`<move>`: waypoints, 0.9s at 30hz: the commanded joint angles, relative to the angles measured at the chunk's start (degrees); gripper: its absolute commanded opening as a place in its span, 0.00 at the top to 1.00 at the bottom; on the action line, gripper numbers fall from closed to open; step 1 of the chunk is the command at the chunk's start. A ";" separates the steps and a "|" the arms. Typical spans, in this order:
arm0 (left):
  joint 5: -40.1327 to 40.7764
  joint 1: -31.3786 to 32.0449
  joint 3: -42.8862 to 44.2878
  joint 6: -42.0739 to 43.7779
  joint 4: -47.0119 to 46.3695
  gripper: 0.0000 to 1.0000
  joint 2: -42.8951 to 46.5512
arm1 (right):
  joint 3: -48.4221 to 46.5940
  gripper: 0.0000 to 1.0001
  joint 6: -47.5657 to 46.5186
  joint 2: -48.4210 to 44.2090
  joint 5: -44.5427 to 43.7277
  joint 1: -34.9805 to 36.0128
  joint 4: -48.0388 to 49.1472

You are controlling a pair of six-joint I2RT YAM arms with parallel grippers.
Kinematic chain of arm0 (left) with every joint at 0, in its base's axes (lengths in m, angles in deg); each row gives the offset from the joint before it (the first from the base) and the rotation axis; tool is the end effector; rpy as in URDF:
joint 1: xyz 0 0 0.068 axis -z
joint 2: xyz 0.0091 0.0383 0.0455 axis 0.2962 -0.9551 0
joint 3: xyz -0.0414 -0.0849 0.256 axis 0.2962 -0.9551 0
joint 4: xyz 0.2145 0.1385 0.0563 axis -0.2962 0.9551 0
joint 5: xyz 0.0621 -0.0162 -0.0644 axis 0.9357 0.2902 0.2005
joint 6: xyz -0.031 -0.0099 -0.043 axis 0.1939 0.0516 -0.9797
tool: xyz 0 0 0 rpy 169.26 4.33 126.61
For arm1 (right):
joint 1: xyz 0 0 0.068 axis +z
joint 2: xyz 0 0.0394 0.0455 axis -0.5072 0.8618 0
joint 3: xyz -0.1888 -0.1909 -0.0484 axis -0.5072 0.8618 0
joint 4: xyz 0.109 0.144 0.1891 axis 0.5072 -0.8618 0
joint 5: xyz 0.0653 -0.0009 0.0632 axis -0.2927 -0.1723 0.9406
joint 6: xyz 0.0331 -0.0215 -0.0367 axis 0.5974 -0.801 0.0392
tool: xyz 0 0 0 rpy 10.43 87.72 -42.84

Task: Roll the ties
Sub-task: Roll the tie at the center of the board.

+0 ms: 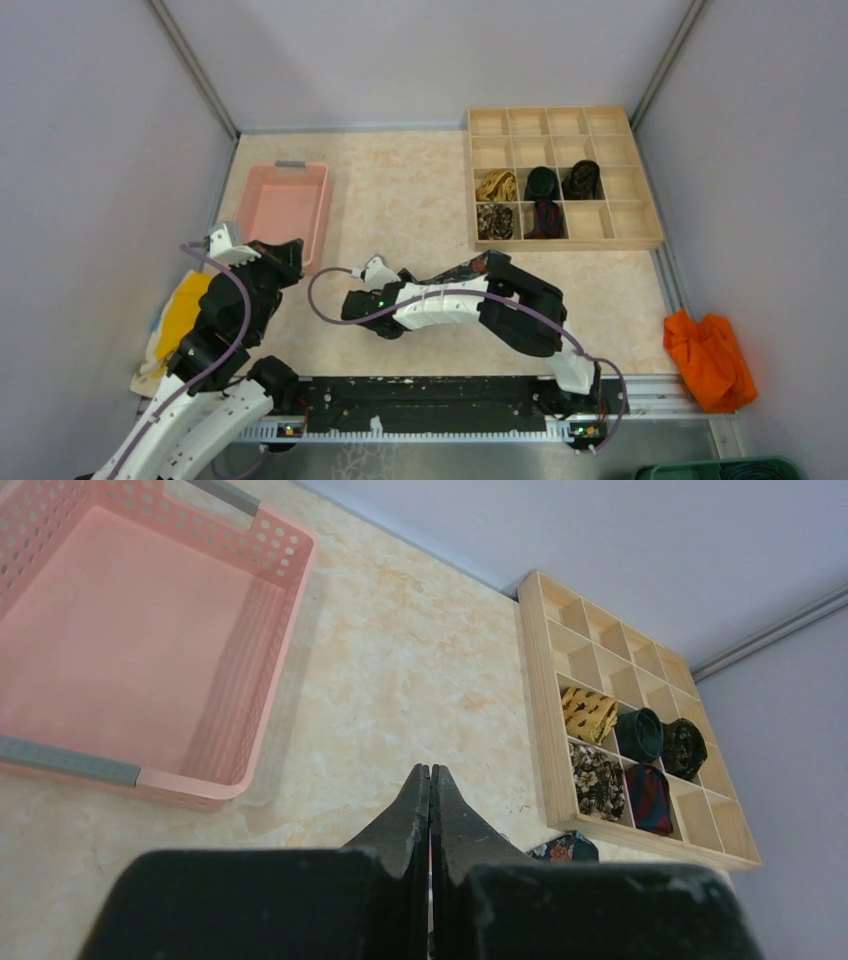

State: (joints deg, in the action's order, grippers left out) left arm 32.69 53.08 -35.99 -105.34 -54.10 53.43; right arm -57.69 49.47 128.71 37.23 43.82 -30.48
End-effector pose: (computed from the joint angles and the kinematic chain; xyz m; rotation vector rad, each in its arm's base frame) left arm 0.0897 -0.0415 0.3290 -0.4102 1.6428 -0.4589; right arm 0.1306 0.3704 0.1523 -0.8247 2.2305 -0.4828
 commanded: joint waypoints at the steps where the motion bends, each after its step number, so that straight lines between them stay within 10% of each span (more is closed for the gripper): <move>1: -0.51 -0.14 0.44 0.24 0.20 1.00 0.79 | 2.94 0.53 1.05 -0.69 1.99 -2.26 3.88; 11: 0.65 -0.16 0.92 0.02 0.97 1.00 1.65 | 12.28 0.67 -1.45 -9.54 6.50 -3.29 16.81; 27: -3.08 -0.14 4.83 3.02 -1.19 1.00 -1.41 | 25.01 0.67 3.67 -24.03 51.27 -6.82 43.08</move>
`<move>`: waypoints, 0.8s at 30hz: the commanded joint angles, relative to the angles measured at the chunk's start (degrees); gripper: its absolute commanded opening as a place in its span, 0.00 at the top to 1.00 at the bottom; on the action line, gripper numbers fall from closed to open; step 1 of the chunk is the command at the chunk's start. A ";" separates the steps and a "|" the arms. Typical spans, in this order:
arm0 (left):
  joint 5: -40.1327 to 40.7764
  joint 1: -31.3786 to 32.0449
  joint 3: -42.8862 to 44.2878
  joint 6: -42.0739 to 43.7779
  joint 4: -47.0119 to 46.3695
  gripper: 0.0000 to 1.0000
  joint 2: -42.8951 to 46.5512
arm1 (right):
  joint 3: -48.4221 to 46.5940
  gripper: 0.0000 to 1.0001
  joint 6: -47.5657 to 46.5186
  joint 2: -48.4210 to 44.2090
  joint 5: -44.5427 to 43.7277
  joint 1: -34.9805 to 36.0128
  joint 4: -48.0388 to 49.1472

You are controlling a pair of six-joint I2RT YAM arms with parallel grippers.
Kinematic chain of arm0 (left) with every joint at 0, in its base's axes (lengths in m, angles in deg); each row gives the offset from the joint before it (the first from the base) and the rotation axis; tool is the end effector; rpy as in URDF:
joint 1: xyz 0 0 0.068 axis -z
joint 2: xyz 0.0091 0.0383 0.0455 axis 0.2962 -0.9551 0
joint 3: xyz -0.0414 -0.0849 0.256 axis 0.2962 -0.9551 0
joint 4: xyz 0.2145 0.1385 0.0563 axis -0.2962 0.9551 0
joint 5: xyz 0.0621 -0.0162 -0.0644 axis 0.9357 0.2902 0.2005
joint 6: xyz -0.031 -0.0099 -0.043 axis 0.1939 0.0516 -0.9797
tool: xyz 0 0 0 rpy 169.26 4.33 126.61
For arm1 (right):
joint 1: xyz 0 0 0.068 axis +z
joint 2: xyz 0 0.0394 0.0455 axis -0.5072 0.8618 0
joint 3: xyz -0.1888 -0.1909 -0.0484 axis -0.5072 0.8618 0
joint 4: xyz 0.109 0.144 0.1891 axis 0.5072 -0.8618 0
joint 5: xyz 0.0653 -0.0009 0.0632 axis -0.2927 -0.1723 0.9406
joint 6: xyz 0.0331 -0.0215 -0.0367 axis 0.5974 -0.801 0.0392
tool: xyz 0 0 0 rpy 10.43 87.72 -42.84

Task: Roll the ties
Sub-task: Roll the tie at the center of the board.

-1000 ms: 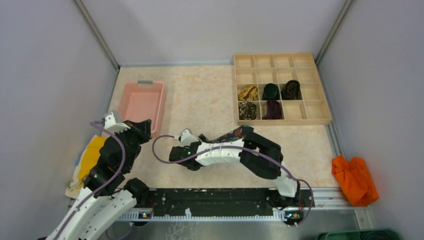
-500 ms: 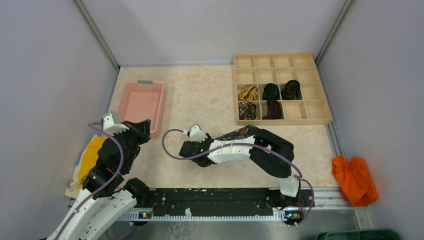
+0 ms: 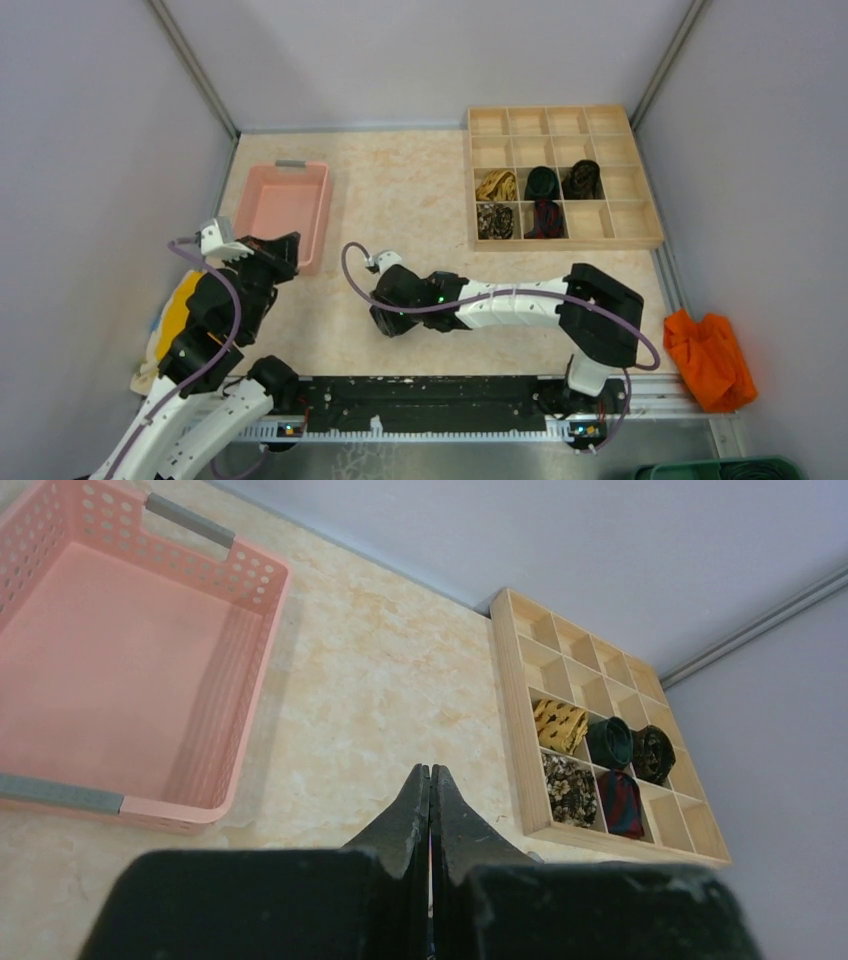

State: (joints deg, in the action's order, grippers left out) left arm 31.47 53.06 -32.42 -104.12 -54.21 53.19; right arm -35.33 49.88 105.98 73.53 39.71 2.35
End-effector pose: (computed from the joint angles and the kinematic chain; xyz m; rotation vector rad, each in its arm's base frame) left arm 0.0842 -0.0382 0.3486 -0.3895 1.5986 -0.4952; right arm 0.1245 0.3282 0.1999 -0.7671 2.3689 0.5907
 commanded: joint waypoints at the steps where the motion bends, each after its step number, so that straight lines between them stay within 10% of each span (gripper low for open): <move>1: -1.95 -0.09 1.19 1.98 -1.29 1.00 -1.45 | 3.47 0.67 3.95 -1.10 17.36 -3.50 11.77; 24: -9.16 -0.12 -2.15 3.19 -13.91 1.00 -14.75 | 17.22 0.68 5.43 -2.93 40.69 -23.56 26.13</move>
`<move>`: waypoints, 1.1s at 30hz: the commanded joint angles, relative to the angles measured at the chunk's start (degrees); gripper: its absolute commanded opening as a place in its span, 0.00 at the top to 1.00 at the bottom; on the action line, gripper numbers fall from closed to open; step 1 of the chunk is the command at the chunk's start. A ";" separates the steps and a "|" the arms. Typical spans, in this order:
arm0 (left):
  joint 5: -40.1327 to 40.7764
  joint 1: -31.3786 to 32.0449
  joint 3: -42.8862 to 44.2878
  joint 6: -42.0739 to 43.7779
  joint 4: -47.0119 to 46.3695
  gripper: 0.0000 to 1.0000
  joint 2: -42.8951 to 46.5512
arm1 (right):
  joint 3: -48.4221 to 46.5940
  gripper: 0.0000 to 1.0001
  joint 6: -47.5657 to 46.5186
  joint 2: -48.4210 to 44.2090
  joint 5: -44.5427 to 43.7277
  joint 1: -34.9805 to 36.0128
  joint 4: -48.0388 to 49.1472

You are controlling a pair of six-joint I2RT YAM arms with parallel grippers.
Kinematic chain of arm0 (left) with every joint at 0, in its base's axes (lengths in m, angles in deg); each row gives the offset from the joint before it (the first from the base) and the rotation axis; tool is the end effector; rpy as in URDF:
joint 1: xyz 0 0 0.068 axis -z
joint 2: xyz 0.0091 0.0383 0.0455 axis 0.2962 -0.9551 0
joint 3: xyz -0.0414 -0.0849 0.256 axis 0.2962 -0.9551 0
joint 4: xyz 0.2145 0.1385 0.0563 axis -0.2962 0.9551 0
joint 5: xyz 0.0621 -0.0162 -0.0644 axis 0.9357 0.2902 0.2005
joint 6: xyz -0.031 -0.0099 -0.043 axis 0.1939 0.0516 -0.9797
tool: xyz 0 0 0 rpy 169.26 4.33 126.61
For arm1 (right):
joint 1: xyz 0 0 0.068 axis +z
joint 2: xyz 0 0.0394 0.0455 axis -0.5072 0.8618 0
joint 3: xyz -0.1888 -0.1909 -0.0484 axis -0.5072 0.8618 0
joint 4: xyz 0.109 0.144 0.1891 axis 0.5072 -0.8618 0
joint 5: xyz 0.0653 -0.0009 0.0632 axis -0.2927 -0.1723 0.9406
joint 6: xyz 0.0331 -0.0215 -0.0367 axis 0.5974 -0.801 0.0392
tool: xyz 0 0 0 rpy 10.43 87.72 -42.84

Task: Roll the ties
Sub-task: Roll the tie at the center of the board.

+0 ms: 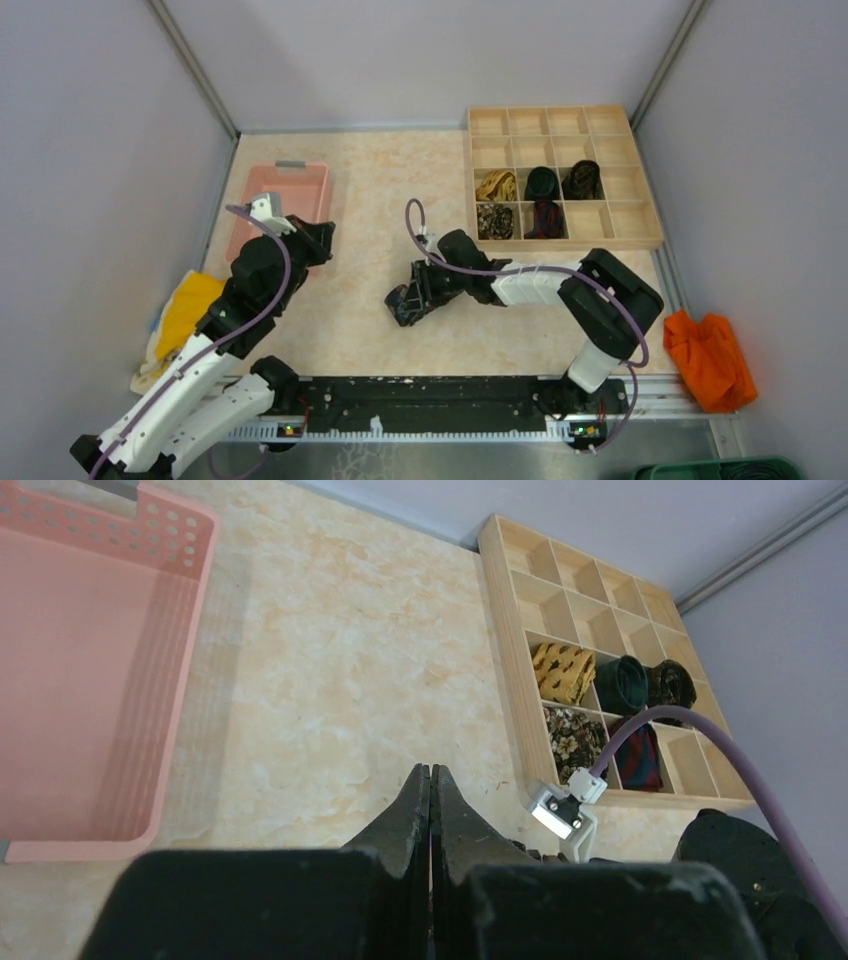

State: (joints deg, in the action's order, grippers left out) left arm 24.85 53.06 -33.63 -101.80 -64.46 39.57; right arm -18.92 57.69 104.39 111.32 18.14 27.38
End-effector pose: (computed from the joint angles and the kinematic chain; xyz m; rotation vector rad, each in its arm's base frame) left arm 0.1312 -0.0767 0.3362 -0.2559 1.7061 -0.5134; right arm 0.2003 0.2527 0.1602 -0.5234 2.4605 1.2851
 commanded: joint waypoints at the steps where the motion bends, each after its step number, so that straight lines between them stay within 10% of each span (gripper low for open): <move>1: -2.83 -0.11 -1.00 0.88 -3.88 1.00 -1.49 | 1.03 0.68 -2.48 -1.22 3.41 -2.61 1.27; 16: -5.93 -0.07 -2.10 1.70 -7.61 1.00 -4.65 | 8.93 0.68 10.17 6.25 21.05 -12.83 24.11; 33: -8.54 -0.09 -3.51 2.44 -11.96 1.00 -7.54 | 1.40 0.67 -8.59 -0.10 0.67 -15.08 -6.53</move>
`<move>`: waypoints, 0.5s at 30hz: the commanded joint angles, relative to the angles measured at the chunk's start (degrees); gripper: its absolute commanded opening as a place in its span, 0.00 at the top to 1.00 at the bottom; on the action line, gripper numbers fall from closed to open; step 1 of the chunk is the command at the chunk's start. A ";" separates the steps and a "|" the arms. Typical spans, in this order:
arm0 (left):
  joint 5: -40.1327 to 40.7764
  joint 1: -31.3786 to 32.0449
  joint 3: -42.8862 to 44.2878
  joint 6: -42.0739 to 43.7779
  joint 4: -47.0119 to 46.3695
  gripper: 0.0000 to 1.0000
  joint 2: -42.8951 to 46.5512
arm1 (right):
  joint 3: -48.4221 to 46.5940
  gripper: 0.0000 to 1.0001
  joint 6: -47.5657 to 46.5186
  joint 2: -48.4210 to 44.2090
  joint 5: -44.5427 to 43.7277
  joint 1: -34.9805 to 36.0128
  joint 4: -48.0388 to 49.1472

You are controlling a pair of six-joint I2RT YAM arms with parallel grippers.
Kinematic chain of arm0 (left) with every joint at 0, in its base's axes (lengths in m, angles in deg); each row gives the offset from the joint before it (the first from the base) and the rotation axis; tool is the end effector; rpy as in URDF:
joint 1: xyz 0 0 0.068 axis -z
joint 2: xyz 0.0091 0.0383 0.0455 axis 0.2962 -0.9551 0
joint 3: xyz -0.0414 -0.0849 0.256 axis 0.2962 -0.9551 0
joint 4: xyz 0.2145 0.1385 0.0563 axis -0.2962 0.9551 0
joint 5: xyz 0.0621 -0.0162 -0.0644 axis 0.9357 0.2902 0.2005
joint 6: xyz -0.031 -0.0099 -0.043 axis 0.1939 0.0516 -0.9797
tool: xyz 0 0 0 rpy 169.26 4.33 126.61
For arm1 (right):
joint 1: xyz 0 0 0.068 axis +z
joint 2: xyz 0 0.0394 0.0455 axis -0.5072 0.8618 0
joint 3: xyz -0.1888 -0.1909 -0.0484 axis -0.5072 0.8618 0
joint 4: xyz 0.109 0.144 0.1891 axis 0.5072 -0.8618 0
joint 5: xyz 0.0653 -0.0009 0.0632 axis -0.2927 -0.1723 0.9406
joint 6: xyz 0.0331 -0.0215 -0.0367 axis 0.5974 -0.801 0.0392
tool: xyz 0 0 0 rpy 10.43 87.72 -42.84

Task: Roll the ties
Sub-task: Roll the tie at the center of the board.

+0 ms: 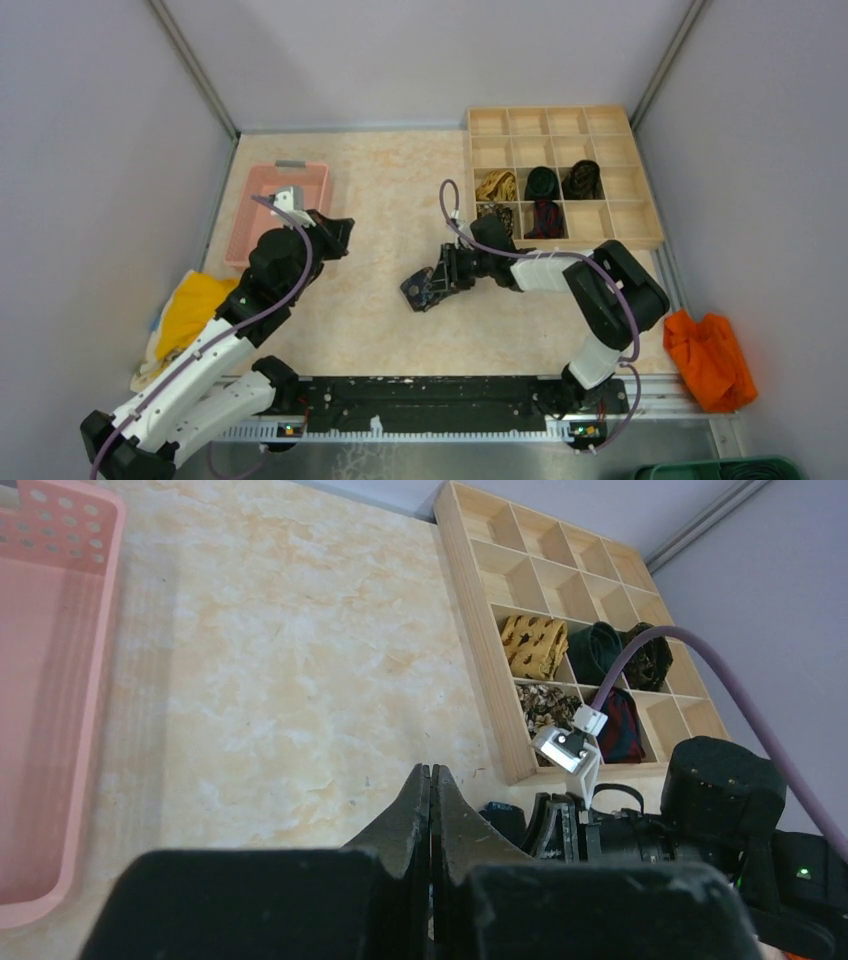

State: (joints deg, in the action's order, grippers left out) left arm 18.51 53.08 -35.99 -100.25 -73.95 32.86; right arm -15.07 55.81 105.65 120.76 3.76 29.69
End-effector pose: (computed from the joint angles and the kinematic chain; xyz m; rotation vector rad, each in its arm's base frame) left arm 0.1542 -0.0979 0.3219 -0.1518 1.7258 -0.5887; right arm 0.2423 0.1912 0.1405 -0.3326 2.4819 1.3354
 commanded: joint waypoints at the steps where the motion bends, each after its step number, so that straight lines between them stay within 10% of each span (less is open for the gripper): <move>1: -2.36 -0.13 -1.27 0.95 -2.67 1.00 -1.01 | -2.67 0.65 -7.14 -1.49 -9.61 -0.67 -9.66; 15: -3.50 -0.16 -1.93 1.35 -4.84 1.00 -3.17 | -6.54 0.47 -12.86 -6.28 -22.35 -0.54 -21.42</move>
State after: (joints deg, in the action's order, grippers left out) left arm 16.48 53.06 -37.06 -99.88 -76.42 30.37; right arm -19.60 46.45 101.48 105.79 3.76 13.76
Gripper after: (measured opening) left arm 0.005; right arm 0.519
